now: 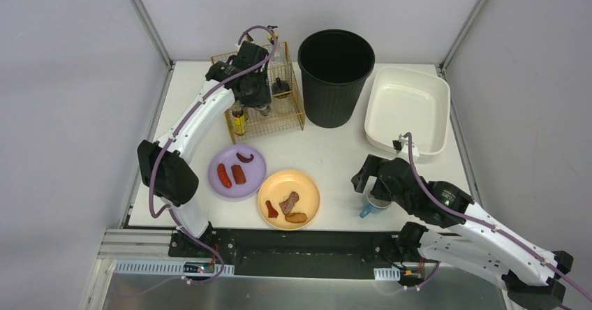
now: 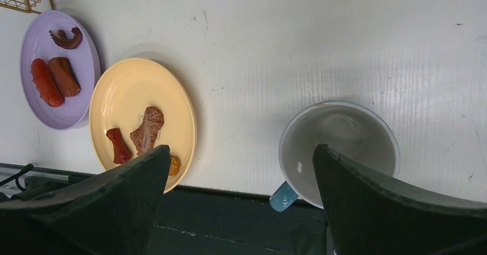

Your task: Clear the kitchen counter

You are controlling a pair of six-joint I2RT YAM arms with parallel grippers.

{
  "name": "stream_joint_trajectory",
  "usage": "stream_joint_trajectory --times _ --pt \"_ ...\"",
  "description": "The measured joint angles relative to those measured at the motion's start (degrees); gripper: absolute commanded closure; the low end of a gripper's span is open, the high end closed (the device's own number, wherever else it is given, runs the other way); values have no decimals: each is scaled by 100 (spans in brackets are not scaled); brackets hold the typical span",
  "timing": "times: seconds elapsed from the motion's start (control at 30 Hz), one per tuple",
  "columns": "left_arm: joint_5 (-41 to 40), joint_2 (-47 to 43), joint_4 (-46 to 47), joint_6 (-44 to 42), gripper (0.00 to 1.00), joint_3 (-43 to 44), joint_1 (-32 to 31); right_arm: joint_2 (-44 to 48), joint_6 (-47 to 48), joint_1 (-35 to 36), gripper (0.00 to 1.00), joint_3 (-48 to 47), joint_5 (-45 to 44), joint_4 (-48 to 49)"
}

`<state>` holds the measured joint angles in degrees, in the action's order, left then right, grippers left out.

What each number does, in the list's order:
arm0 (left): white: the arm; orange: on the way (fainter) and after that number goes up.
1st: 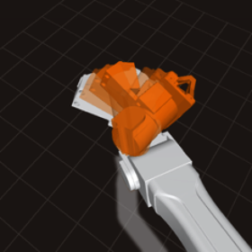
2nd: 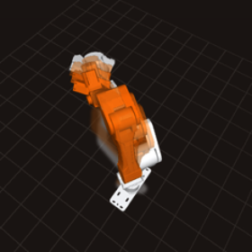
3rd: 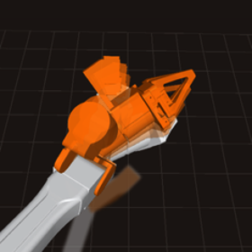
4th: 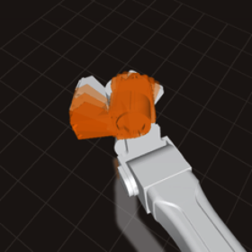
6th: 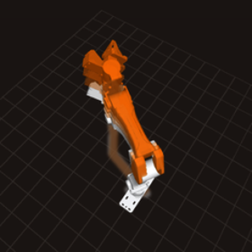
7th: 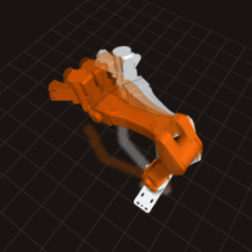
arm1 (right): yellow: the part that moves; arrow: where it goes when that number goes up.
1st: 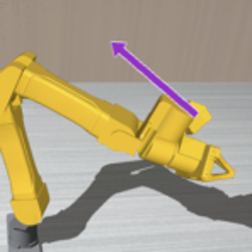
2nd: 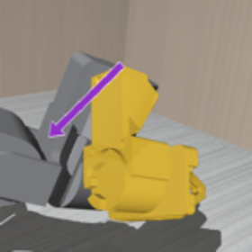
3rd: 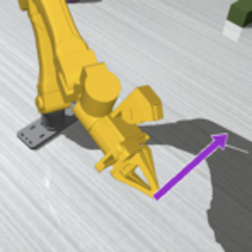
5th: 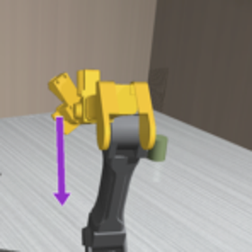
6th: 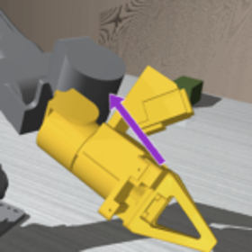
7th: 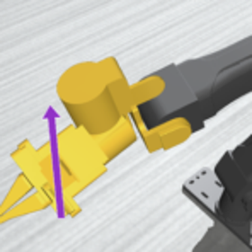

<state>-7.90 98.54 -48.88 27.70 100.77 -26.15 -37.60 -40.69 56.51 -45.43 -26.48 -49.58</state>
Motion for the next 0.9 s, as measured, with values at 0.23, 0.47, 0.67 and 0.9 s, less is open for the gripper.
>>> stream_joint_trajectory --times 0.23,0.47,0.67,0.9 --pt "-33 2 -7 -13 100 -17 42 -2 7 0 1 2 44 109" --pt "-83 168 -4 -20 100 -116 153 0 7 0 1 13 44 144" --pt "-166 417 -11 -22 99 -203 227 52 4 0 1 55 59 168" --pt "-175 616 -11 -17 94 -229 225 111 2 0 1 151 66 192"
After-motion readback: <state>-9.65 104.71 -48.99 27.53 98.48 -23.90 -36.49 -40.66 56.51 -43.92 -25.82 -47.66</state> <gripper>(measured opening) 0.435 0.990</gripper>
